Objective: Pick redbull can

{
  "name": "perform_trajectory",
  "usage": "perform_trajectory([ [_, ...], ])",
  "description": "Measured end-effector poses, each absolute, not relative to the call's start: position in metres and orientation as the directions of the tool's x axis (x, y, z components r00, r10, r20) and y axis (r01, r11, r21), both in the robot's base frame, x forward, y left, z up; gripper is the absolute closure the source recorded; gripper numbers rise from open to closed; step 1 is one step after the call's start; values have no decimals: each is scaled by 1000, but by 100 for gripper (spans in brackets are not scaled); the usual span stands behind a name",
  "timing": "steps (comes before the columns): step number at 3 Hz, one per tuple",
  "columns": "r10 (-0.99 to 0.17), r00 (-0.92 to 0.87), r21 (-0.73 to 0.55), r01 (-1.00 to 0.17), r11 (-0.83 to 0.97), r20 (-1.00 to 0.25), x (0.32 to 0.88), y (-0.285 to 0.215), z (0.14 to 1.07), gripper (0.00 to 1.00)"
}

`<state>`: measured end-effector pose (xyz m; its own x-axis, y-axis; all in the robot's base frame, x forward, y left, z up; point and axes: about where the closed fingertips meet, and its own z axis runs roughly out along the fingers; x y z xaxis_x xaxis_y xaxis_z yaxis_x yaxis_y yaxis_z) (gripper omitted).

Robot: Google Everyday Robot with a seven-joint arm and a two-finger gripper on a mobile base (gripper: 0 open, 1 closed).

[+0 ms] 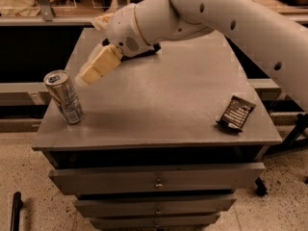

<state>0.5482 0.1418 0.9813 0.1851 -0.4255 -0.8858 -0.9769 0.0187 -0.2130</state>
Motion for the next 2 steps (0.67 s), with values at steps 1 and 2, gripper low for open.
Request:
perform_trajectory([
  [1,-396,196,-212,-977,-2,-897,550,157,966,0],
  [2,-385,188,-188,-981,-39,-903,545,174,947,0],
])
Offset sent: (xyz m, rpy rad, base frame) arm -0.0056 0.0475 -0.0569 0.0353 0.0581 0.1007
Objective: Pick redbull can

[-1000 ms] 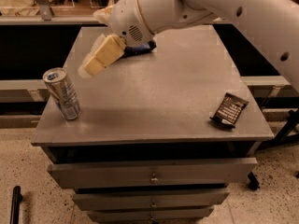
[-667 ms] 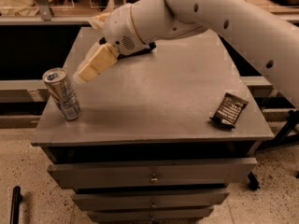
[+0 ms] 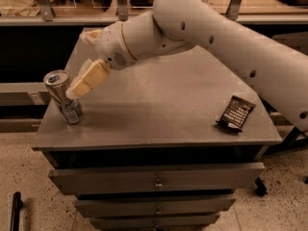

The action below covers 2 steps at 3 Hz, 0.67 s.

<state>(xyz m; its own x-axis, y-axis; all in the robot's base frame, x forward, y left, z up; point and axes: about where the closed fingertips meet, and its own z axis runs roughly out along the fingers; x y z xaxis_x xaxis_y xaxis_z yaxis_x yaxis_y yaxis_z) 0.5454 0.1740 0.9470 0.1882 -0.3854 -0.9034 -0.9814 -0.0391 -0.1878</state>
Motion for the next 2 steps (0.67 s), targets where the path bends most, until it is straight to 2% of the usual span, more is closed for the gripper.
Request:
perform_trajectory([
  [2,-341,170,-146,-985,-93,-925,536,196,925,0],
])
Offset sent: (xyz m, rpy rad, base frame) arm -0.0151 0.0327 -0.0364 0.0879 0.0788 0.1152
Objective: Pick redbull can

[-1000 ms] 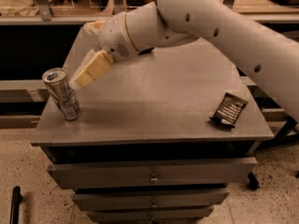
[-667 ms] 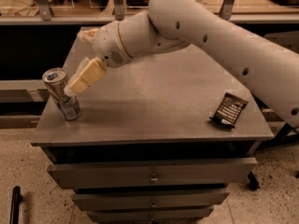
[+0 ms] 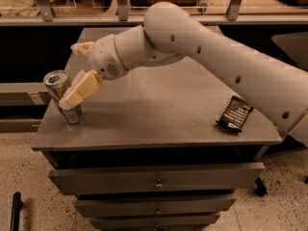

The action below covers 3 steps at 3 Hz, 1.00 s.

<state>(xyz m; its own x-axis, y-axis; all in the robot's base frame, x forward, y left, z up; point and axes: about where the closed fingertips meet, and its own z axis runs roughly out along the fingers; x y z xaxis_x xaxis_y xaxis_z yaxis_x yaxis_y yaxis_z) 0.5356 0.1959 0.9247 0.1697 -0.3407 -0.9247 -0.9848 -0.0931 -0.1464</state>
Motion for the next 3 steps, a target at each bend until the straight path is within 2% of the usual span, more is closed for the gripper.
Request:
perform_trajectory([
  [2,-227,174,-132,-973,-188,-958,525,214,917,0],
  [3,-195,169,-123,-966,-227,-966,520,218,915,5],
])
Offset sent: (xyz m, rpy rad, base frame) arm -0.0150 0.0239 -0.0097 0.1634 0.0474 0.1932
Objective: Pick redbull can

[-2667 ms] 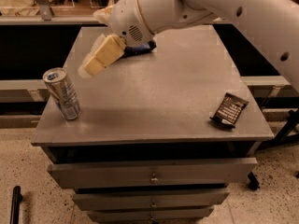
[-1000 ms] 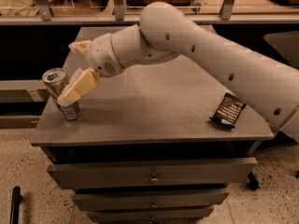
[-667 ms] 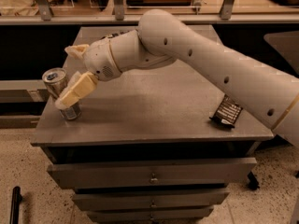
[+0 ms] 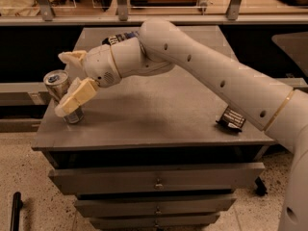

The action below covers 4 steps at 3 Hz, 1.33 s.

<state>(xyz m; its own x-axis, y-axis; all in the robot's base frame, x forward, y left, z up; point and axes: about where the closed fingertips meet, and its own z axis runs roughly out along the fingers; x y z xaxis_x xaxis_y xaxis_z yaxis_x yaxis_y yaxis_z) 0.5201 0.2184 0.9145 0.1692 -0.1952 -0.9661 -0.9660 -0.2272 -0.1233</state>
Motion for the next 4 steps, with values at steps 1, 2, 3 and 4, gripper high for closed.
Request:
perform_trajectory([
  [1,-195,170,-123,-965,-231,-966,519,220,914,29],
  [2,-195,171,-123,-964,-236,-966,517,222,915,52],
  [3,-189,176,-129,-963,-237,-966,515,224,916,75],
  [4,-119,222,-190,-952,-239,-968,510,227,935,98],
])
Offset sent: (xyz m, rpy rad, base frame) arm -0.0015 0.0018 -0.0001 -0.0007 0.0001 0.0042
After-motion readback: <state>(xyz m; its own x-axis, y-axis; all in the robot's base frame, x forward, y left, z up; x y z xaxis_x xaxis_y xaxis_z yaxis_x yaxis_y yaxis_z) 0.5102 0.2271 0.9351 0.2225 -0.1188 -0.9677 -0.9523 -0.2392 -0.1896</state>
